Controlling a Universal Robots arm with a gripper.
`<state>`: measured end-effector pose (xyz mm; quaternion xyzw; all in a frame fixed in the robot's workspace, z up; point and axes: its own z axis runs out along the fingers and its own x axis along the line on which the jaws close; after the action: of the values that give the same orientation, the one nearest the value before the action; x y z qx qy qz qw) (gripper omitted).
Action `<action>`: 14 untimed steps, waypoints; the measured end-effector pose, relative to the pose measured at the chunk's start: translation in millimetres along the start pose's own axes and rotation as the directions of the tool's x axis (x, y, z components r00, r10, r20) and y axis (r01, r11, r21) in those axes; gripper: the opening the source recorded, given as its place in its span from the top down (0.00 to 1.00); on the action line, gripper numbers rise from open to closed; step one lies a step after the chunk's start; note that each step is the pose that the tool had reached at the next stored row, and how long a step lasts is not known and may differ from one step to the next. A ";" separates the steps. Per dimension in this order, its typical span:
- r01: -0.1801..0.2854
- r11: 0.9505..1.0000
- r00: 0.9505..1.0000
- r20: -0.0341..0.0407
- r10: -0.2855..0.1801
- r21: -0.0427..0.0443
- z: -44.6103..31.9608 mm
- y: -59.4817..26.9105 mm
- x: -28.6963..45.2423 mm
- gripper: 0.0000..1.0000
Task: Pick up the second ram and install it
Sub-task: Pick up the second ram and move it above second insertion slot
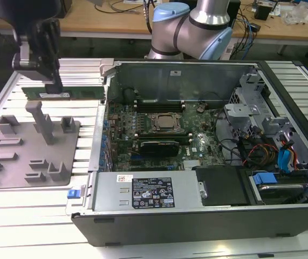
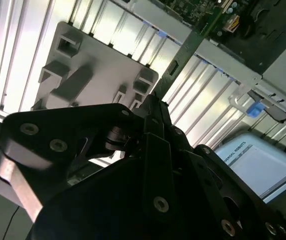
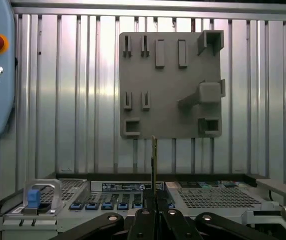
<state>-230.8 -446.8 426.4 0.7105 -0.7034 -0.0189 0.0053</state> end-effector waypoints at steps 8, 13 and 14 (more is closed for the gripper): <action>0.000 1.000 1.000 0.000 0.000 0.000 -0.5 -36.6 0.3 0.91; 0.000 1.000 1.000 0.000 0.000 0.000 -1.0 -61.2 0.6 0.91; 0.000 1.000 1.000 0.000 0.000 0.000 -1.1 -64.4 0.6 0.91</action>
<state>-166.4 -446.7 425.3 0.7105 -0.7035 -0.0189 0.0053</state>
